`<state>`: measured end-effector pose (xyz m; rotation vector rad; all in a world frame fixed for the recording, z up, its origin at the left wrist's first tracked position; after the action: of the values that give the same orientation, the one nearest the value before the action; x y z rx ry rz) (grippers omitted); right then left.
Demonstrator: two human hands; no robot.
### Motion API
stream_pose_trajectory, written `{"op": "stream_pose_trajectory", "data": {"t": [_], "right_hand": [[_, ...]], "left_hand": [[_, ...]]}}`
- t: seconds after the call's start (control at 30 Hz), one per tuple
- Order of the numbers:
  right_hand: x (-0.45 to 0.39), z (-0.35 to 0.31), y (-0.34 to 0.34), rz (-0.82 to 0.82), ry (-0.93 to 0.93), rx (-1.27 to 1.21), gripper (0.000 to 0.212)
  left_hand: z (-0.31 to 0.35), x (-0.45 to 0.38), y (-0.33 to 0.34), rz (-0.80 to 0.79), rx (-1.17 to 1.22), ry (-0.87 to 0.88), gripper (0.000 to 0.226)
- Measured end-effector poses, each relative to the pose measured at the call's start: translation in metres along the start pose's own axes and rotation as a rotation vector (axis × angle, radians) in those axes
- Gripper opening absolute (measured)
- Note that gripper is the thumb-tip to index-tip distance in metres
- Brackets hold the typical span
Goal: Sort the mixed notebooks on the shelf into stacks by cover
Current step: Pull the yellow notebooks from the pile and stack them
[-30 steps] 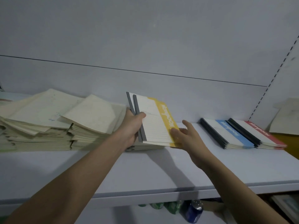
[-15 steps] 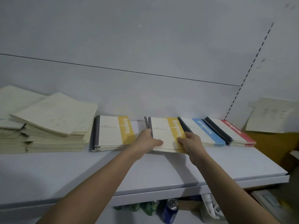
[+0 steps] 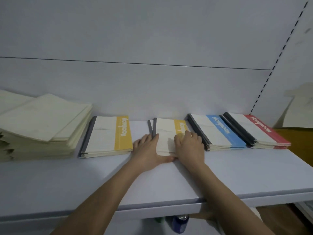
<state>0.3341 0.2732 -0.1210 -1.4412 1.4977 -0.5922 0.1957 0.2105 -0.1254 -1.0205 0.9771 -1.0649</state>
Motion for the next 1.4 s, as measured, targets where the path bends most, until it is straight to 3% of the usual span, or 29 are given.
{"op": "stream_pose_trajectory", "data": {"t": [0.2, 0.3, 0.5, 0.6, 0.83, 1.03, 1.2, 1.4], "right_hand": [[-0.027, 0.018, -0.005, -0.198, -0.094, -0.059, 0.035], [-0.024, 0.018, -0.005, -0.129, -0.114, -0.144, 0.042], [-0.008, 0.022, -0.004, -0.030, -0.153, -0.080, 0.034], [-0.007, 0.023, -0.001, -0.064, -0.165, -0.050, 0.038], [-0.018, 0.026, -0.013, -0.104, -0.133, -0.250, 0.040], [-0.011, 0.018, -0.001, -0.114, -0.163, -0.072, 0.032], [-0.025, 0.008, 0.003, -0.146, -0.066, -0.016, 0.043], [-0.039, 0.009, -0.006, -0.185, -0.060, -0.095, 0.036]], "left_hand": [[0.003, -0.007, -0.013, -0.151, 0.132, -0.040, 0.101], [0.011, -0.012, -0.012, -0.076, 0.183, -0.071, 0.100], [0.016, -0.010, -0.001, 0.050, 0.137, -0.083, 0.101], [0.014, -0.011, 0.003, 0.051, 0.118, -0.060, 0.109], [0.017, -0.009, 0.002, 0.070, 0.174, -0.088, 0.101], [0.023, -0.008, 0.001, 0.096, 0.078, -0.114, 0.112], [0.019, -0.011, 0.001, 0.054, 0.081, -0.079, 0.121], [0.022, -0.006, -0.007, 0.068, 0.187, -0.090, 0.108]]}}
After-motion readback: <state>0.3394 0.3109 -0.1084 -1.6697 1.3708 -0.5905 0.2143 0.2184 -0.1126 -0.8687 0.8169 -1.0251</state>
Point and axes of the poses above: each hand's wrist, its own x-axis away from the middle knuckle, its own y-axis out of the palm, z = x × y, the point moved 2 cm from there along -x, towards the middle knuckle, and after that the axes turned 3 degrees about -x, right-handed, at the moved point
